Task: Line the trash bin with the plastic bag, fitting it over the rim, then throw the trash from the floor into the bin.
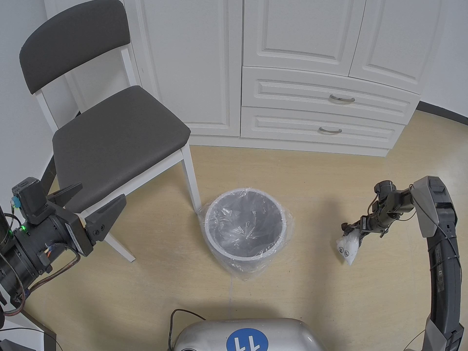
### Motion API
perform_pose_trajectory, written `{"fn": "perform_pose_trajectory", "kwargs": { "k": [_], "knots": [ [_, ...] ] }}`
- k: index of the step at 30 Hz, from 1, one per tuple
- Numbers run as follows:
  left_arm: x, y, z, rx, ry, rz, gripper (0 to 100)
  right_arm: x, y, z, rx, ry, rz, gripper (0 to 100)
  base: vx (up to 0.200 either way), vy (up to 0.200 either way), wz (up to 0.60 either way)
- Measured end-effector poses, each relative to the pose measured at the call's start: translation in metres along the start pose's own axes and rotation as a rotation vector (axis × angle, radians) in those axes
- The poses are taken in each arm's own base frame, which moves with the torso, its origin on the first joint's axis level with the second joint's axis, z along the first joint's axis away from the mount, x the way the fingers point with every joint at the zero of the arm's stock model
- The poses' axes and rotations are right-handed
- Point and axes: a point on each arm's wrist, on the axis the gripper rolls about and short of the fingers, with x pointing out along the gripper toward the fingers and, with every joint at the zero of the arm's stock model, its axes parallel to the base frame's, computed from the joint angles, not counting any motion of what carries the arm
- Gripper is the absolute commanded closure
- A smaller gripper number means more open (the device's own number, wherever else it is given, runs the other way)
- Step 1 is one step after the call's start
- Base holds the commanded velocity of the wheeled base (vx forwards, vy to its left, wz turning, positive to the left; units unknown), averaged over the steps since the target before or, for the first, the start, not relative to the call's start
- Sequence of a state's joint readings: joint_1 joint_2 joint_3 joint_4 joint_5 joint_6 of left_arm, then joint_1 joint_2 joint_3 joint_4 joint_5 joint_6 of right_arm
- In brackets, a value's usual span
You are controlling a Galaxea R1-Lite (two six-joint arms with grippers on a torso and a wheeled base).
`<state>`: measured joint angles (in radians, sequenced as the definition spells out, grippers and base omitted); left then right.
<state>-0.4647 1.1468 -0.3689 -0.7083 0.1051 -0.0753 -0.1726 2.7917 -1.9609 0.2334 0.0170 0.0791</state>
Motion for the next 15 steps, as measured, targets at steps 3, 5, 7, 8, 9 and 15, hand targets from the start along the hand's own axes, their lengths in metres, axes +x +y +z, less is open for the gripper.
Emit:
{"fn": "perform_pose_trajectory", "kwargs": {
  "k": [3,5,7,8,9,15],
  "knots": [
    [-0.001,0.000,0.001,0.000,-0.004,-0.002,0,-0.018,-0.001,0.004,0.003,-0.004,0.034,100,0.000,0.000,0.00],
    [-0.001,0.000,0.001,0.000,-0.007,-0.002,0,-0.033,-0.002,0.006,0.004,-0.009,0.059,100,0.000,0.000,0.00],
    [-0.002,0.000,0.001,0.000,-0.009,-0.002,0,-0.048,-0.002,0.009,0.004,-0.017,0.072,100,0.000,0.000,0.00],
    [-0.003,0.000,0.002,0.001,-0.010,-0.003,0,-0.058,-0.002,0.011,0.004,-0.027,0.076,100,0.000,0.000,0.00],
    [-0.003,0.000,0.002,0.000,-0.010,-0.003,0,-0.068,-0.002,0.013,0.002,-0.037,0.079,100,0.000,0.000,0.00],
    [-0.005,0.000,0.004,0.001,-0.022,-0.004,0,-0.135,0.005,0.022,-0.017,-0.117,0.100,100,0.000,0.000,0.00]
  ]
}}
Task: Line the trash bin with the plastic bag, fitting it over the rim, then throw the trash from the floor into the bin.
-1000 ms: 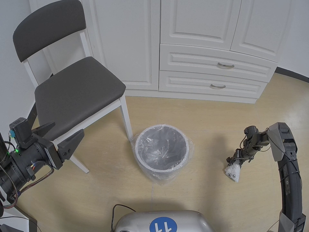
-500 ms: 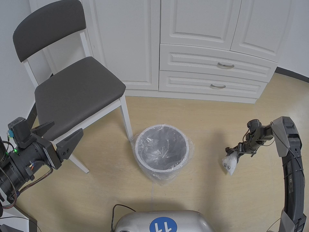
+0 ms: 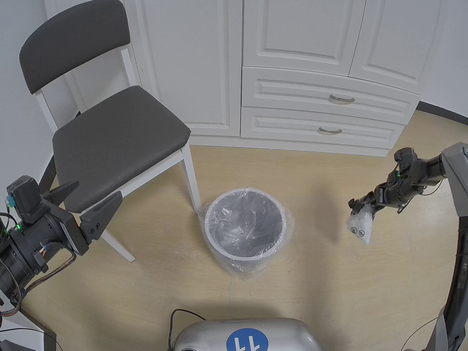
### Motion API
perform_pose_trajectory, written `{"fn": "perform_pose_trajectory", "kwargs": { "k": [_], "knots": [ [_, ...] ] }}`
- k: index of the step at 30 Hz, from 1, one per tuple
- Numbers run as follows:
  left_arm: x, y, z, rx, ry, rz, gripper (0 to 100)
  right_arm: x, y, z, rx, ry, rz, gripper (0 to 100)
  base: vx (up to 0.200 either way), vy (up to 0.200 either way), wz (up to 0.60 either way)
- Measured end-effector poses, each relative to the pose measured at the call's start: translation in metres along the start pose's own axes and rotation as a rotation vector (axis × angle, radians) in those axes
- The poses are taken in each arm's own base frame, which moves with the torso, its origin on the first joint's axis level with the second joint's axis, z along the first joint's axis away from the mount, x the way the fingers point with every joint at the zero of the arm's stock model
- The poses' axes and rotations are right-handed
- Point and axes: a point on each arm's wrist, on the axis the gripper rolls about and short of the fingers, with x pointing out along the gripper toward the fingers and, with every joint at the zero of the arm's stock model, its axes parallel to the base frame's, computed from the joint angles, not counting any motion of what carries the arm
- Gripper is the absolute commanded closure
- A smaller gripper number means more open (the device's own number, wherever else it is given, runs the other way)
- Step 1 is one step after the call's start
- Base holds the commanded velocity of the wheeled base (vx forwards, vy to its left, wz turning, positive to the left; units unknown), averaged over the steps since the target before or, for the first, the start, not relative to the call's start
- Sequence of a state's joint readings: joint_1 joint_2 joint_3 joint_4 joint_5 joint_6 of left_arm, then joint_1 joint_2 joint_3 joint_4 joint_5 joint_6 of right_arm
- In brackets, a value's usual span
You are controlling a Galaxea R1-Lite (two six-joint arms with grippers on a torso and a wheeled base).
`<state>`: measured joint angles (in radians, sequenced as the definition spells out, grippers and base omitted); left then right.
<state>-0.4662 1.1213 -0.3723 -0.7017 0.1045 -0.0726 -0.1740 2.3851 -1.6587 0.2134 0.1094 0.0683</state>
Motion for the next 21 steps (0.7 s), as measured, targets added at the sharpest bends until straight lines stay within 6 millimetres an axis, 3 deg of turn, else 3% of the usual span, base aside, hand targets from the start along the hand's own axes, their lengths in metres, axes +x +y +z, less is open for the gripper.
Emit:
{"fn": "perform_pose_trajectory", "kwargs": {
  "k": [9,21],
  "knots": [
    [-0.002,0.000,0.003,0.001,-0.018,-0.002,0,-0.093,0.047,0.002,-0.089,-0.269,0.065,100,0.000,0.000,0.00],
    [-0.004,0.000,0.007,0.005,-0.035,-0.002,0,-0.207,0.104,-0.039,-0.191,-0.563,0.148,100,0.000,0.000,0.00]
  ]
}}
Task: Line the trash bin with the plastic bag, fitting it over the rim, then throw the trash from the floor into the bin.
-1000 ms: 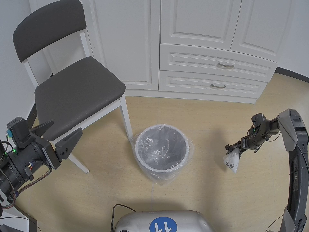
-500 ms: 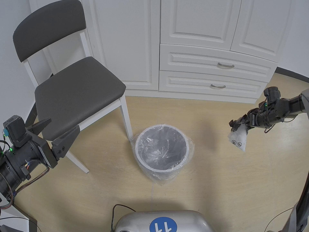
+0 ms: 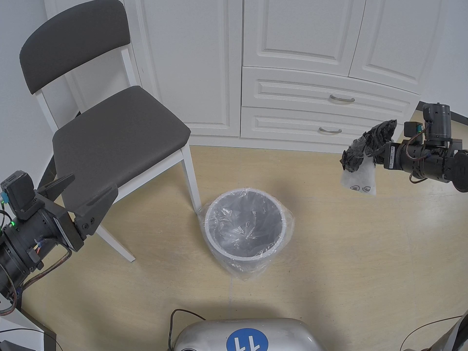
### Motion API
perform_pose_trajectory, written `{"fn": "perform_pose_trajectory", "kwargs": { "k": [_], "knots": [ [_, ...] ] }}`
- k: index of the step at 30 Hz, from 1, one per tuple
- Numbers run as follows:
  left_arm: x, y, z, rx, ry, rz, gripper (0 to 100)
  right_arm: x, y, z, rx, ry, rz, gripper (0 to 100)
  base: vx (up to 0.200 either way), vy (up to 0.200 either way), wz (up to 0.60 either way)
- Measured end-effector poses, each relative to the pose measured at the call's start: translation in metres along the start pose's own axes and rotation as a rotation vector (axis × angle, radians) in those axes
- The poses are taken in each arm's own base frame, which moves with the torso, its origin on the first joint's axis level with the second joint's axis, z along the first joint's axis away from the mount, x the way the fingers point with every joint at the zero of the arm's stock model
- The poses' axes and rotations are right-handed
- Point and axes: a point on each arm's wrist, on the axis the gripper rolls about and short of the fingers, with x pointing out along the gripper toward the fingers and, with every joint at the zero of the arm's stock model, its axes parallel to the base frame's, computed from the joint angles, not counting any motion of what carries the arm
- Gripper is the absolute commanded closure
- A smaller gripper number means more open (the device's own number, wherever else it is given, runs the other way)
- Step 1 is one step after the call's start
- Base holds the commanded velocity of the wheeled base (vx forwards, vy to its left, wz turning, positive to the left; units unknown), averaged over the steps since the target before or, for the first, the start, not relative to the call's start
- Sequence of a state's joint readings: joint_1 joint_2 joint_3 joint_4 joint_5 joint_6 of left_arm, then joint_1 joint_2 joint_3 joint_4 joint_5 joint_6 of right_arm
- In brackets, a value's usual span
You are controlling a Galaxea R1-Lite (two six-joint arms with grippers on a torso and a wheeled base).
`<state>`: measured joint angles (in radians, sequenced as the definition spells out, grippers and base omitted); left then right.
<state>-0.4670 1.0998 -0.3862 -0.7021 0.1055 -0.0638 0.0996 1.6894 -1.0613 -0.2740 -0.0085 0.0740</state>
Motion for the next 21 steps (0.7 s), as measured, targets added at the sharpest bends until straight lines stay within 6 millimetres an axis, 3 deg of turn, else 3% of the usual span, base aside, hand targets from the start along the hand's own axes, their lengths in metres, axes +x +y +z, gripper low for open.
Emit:
{"fn": "perform_pose_trajectory", "kwargs": {
  "k": [5,9,14,21],
  "knots": [
    [0.000,0.000,0.002,0.000,-0.008,0.003,0,-0.028,0.027,0.009,-0.018,-0.141,0.007,100,0.000,0.000,0.00],
    [-0.001,0.001,0.002,0.000,-0.010,0.004,0,-0.040,0.043,0.013,-0.014,-0.249,0.047,100,0.000,0.000,0.00],
    [-0.001,0.001,0.003,0.000,-0.015,0.004,0,-0.044,0.066,0.010,-0.003,-0.362,0.114,100,0.000,0.000,0.00],
    [-0.001,0.001,0.002,0.000,-0.012,0.004,0,-0.036,0.096,-0.003,0.017,-0.428,0.138,100,0.000,0.000,0.00]
  ]
}}
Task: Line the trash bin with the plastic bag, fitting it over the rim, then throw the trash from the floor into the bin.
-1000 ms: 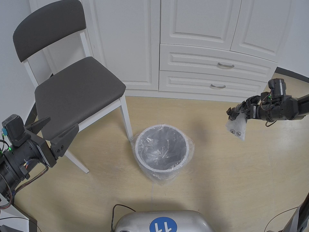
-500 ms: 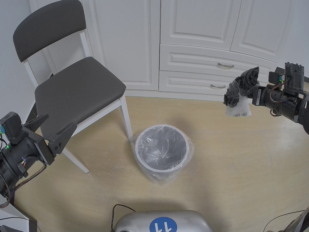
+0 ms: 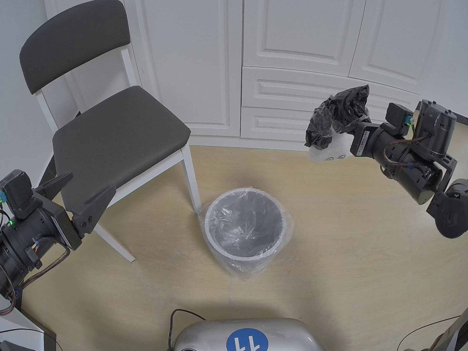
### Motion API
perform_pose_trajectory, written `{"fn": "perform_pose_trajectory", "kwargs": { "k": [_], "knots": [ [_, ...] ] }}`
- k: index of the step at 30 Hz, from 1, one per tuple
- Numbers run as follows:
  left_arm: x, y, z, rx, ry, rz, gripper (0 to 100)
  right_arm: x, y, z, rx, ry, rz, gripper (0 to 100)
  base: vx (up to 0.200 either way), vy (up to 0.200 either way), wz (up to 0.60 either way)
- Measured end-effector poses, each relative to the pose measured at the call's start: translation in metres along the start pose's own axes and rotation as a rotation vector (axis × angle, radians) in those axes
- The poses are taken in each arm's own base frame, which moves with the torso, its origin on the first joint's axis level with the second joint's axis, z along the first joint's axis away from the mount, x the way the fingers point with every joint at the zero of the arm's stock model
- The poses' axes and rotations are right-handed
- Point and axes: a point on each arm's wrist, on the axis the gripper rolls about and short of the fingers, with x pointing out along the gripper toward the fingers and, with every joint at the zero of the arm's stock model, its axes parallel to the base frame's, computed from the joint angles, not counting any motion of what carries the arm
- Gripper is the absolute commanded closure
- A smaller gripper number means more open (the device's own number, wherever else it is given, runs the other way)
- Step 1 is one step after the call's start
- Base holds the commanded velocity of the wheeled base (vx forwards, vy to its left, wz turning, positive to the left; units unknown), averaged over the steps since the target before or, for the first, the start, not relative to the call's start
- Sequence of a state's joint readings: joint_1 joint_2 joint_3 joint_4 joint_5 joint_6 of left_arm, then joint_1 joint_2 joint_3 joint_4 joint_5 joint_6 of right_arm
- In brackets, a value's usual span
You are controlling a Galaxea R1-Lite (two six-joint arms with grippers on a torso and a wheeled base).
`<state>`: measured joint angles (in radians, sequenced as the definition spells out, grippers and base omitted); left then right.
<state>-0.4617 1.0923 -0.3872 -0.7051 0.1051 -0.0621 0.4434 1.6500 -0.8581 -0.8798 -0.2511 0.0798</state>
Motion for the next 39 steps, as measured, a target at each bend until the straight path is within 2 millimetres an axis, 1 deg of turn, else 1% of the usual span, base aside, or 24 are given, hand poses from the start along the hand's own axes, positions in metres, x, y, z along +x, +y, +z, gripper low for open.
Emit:
{"fn": "perform_pose_trajectory", "kwargs": {
  "k": [5,10,17,21,24,30,36,39],
  "knots": [
    [-0.002,0.000,0.000,0.000,-0.002,-0.001,0,0.002,0.017,-0.017,-0.002,0.023,0.013,100,0.000,0.000,0.00],
    [-0.006,0.000,0.002,-0.001,-0.018,-0.003,0,-0.005,0.029,-0.033,-0.016,0.064,0.042,100,0.000,0.000,0.00],
    [-0.014,0.001,0.008,0.010,-0.056,-0.006,0,-0.016,0.040,-0.043,-0.027,0.077,0.085,100,0.000,0.000,0.00],
    [-0.018,0.001,0.010,0.033,-0.069,-0.005,0,-0.019,0.044,-0.047,-0.031,0.088,0.102,100,0.000,0.000,0.00],
    [-0.018,0.001,0.010,0.036,-0.071,-0.005,0,-0.016,0.046,-0.051,-0.034,0.098,0.106,100,0.000,0.000,0.00],
    [-0.019,0.001,0.010,0.037,-0.074,-0.004,0,-0.004,0.052,-0.065,-0.038,0.130,0.109,100,0.000,0.000,0.00],
    [-0.020,0.001,0.013,0.043,-0.085,-0.004,0,0.004,0.065,-0.091,-0.049,0.191,0.136,100,0.000,0.000,0.00],
    [-0.021,0.001,0.013,0.066,-0.090,-0.002,0,0.009,0.072,-0.107,-0.047,0.212,0.146,100,0.000,0.000,0.00]
  ]
}}
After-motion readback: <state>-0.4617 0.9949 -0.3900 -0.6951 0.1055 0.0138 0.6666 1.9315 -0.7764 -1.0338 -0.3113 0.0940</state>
